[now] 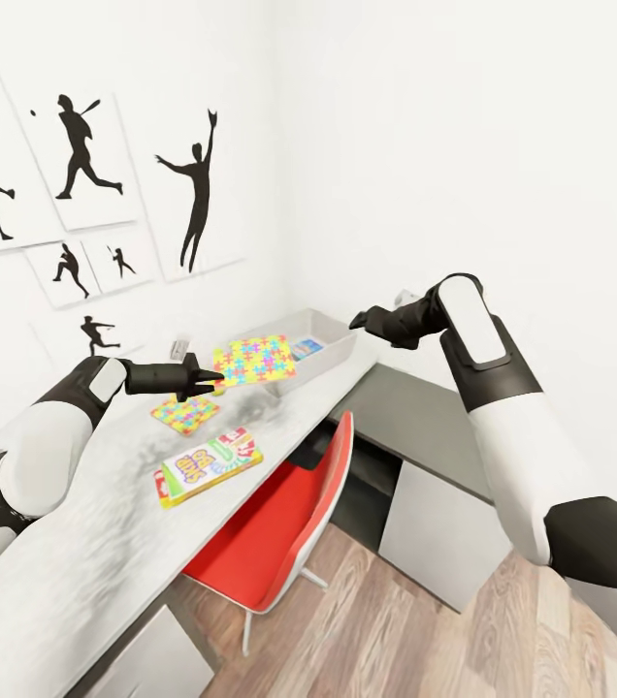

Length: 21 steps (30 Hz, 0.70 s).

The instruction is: Put all the toys in the child's room - the three board games (two on the bed and one on the table), the two jigsaw puzzles on the table, and the tennis ball on the table - inside the toy box on the table in the child's room.

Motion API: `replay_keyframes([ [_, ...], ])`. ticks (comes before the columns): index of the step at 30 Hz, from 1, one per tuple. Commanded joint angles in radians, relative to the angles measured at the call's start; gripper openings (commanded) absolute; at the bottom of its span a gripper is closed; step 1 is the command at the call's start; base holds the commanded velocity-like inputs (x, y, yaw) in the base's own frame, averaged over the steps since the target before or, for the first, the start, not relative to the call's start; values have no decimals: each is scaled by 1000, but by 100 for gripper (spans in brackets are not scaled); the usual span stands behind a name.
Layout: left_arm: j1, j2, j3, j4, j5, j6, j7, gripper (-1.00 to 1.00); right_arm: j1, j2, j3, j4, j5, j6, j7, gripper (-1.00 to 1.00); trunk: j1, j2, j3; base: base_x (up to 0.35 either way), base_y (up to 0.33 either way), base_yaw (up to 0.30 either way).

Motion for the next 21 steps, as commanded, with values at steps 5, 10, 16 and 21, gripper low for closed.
replay_keyframes([
  [5,-1,0,-1,0,11,5,6,-100,-1,1,2,-2,-7,2,-11,100,1,-2,-2,69,-79,43],
  [10,-1,0,-1,0,12,1,8,-100,-1,1,3,-3,-6,2,-11,100,1,-2,-2,9,-122,24],
  [16,-1,0,-1,0,15,0,10,-100,-1,3,5,-3,-6,2,-10,100,1,-2,2,11,-206,183],
  [21,-1,0,0,-1,16,-1,11,-100,-1,4,6,-3,-5,2,-10,100,1,-2,5,7,-36,186],
])
